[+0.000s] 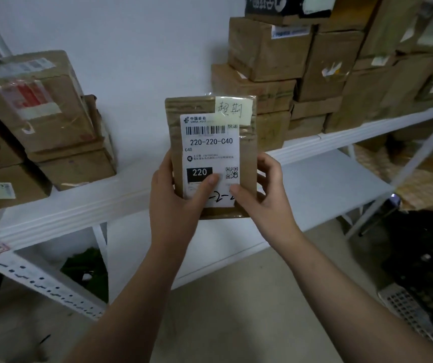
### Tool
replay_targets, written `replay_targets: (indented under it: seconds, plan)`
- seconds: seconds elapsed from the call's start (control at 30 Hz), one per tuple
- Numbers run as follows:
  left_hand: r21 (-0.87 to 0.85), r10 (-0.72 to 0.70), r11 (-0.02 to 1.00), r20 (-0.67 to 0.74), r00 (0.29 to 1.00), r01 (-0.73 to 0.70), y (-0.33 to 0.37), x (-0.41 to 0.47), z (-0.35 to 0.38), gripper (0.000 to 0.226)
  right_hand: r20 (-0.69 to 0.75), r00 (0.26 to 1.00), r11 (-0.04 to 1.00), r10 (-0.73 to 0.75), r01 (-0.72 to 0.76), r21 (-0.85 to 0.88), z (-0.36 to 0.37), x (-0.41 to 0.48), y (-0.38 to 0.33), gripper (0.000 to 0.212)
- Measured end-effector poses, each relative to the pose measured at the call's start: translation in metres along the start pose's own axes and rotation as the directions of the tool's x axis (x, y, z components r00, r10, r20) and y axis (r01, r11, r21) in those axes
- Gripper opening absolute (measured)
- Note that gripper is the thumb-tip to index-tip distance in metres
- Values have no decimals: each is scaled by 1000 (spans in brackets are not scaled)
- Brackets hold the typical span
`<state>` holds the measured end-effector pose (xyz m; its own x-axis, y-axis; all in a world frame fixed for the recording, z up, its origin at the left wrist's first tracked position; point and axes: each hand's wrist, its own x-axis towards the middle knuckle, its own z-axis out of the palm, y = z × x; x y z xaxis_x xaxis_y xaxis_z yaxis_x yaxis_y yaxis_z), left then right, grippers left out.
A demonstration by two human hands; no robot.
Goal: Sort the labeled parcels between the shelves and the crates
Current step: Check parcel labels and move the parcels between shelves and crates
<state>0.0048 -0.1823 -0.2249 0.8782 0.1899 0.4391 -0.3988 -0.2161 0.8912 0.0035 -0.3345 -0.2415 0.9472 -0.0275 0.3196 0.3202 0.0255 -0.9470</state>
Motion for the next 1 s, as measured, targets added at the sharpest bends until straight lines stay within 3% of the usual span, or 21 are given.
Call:
replay_targets:
  seconds: [0.23,0.47,0.73,1.0]
  plan:
    - [39,-57,998,143,988,52,4,-53,71,73,-133,991,999,8,-14,-41,-80,-52,-10,53]
    - [-42,-42,997,338,940,60,48,-129,195,53,-282,959,996,12,-37,-84,-220,-116,-19,48]
    - [-115,-26,985,639,769,128,84,-215,348,37,-563,819,978,112,-190,-82,-377,-199,-31,50]
    - [-59,-98,971,790,606,234,78,-245,465,34,-654,736,952,174,-296,-81,-474,-224,-22,53]
